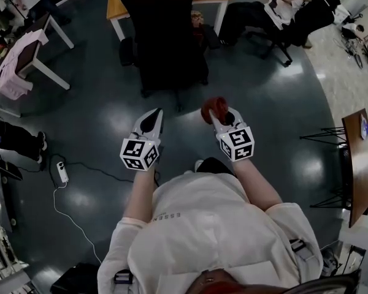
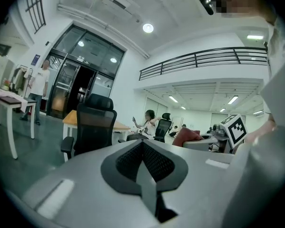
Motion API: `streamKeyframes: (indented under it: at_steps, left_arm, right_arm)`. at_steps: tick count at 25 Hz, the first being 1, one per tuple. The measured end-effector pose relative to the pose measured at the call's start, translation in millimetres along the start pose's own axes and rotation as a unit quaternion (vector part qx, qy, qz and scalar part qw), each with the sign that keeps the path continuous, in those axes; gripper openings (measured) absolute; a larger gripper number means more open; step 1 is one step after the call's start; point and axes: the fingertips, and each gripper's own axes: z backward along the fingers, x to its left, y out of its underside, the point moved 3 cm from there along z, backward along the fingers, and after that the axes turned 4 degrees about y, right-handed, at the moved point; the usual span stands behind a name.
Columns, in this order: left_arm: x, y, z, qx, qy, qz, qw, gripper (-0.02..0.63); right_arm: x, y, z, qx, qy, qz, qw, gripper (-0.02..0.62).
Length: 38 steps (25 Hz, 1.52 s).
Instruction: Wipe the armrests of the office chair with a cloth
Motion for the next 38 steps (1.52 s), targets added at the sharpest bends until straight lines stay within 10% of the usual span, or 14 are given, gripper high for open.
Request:
streamKeyframes:
  at_steps: [13,38]
  left_arm:
    - [23,22,-77,0.037,0.005,0.027,0.9989,0.017]
    - [153,6,-441,0.084,-0.004,0.059,0.9947,0.017]
  right_arm:
    - [-69,27,-38,0.036,0.026,-0.041,0.998,0.051]
    - [-352,-6,-315,0.089,0.006,-0.028,0.996,0.051]
